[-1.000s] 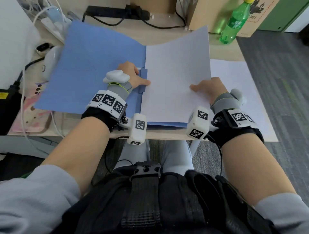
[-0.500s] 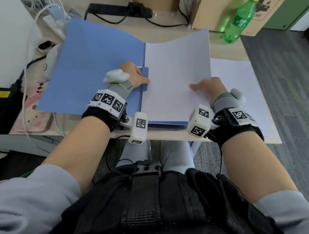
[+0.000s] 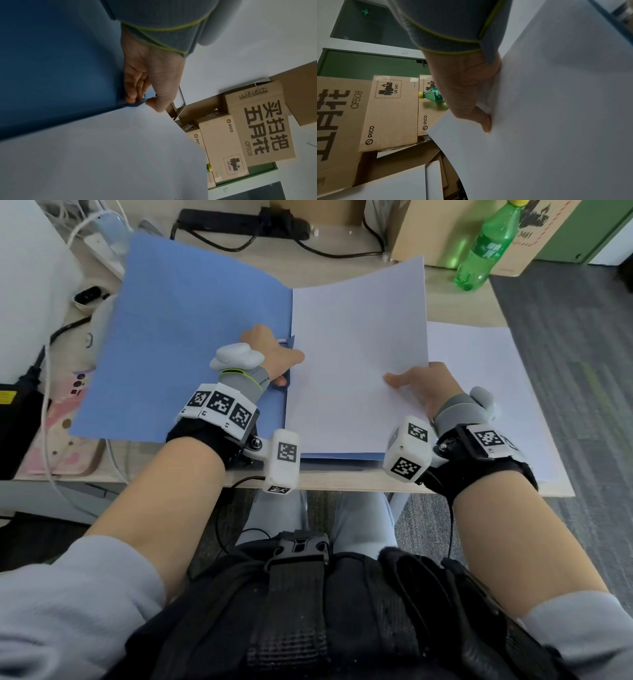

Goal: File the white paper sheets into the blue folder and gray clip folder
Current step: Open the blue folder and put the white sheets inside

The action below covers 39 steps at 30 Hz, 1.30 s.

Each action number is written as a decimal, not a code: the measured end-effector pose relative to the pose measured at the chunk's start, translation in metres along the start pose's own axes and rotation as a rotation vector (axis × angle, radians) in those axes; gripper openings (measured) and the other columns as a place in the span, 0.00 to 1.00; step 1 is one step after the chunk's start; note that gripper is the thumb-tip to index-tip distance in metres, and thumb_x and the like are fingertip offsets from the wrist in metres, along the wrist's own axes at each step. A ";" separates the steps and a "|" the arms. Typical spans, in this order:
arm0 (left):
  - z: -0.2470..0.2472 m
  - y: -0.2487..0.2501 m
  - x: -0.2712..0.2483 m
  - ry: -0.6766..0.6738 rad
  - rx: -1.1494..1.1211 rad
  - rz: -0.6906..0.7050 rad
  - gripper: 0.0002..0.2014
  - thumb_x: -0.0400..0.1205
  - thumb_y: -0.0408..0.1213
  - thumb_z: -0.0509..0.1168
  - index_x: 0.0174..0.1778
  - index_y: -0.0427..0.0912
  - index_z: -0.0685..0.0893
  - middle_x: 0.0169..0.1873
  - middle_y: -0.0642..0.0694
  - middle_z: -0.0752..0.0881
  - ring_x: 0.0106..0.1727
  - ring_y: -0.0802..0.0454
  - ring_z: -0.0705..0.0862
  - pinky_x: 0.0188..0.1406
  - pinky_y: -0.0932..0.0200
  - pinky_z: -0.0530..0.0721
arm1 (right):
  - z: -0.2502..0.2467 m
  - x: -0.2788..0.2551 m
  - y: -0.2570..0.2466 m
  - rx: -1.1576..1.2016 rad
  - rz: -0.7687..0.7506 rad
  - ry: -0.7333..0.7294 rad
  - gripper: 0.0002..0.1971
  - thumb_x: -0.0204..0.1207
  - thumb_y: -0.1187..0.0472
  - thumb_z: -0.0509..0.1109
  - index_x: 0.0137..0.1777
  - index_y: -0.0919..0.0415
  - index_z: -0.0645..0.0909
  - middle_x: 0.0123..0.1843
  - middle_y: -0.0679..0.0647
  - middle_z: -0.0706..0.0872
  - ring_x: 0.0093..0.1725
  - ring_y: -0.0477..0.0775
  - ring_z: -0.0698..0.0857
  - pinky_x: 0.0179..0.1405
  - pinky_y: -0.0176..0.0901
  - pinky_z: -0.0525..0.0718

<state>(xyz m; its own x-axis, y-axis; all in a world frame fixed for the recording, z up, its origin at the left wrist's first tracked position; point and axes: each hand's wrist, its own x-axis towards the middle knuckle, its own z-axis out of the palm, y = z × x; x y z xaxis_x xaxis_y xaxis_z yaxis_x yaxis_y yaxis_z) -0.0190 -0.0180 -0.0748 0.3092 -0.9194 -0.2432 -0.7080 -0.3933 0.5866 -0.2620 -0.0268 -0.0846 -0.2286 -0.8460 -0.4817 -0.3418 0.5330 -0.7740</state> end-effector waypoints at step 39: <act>0.012 -0.014 0.008 0.007 -0.105 0.033 0.16 0.71 0.44 0.76 0.49 0.39 0.84 0.27 0.40 0.87 0.09 0.66 0.76 0.49 0.57 0.88 | 0.020 -0.006 -0.012 -0.611 -0.244 0.200 0.51 0.63 0.47 0.81 0.80 0.56 0.55 0.78 0.60 0.59 0.77 0.65 0.60 0.72 0.56 0.65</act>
<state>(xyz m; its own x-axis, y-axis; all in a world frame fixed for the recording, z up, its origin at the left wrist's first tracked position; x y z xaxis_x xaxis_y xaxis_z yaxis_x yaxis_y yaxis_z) -0.0144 -0.0199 -0.0943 0.2913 -0.9315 -0.2178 -0.6474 -0.3595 0.6720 -0.2386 -0.0288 -0.0806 -0.2240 -0.9555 -0.1922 -0.8442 0.2887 -0.4517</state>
